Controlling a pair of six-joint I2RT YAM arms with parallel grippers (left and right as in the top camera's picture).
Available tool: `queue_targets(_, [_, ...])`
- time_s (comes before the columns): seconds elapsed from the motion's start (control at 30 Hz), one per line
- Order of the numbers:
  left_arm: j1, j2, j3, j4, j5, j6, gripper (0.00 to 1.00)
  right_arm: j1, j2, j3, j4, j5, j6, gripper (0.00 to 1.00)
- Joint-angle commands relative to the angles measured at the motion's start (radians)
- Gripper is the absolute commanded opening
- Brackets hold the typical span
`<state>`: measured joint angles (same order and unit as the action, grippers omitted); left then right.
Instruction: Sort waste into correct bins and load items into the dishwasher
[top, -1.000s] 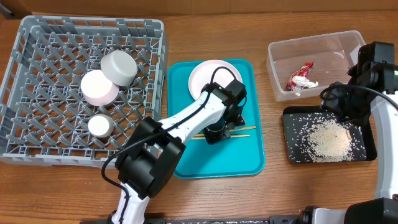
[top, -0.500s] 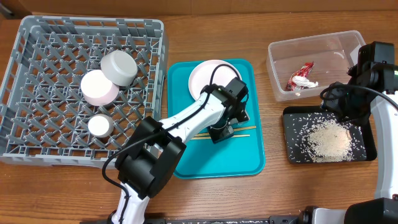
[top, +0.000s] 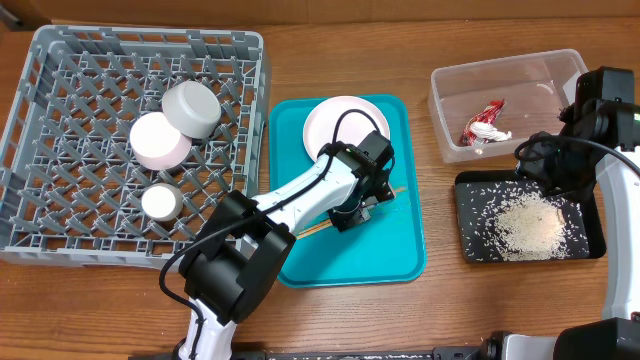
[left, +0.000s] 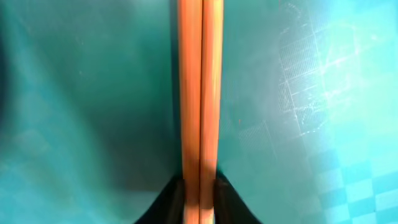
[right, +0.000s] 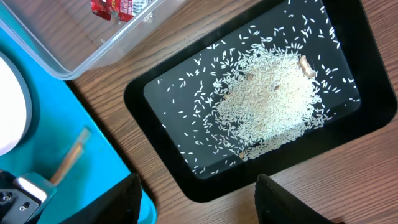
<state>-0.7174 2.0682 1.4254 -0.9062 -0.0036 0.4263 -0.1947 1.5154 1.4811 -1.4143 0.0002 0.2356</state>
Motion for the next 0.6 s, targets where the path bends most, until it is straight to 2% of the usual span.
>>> queue_targets(0.0, [0.004,0.037,-0.048,-0.01,0.015,0.003,0.05,-0.002,-0.021,0.024,0.002,0.006,0.0,0.61])
queue_targets(0.17, [0.004,0.037,-0.031,-0.023,0.015,0.001,0.04,-0.002,-0.021,0.024,0.001,0.006,0.0,0.6])
queue_targets(0.57, [0.005,0.023,0.146,-0.146,0.016,-0.076,0.04,-0.002,-0.021,0.024,0.001,0.006,0.0,0.61])
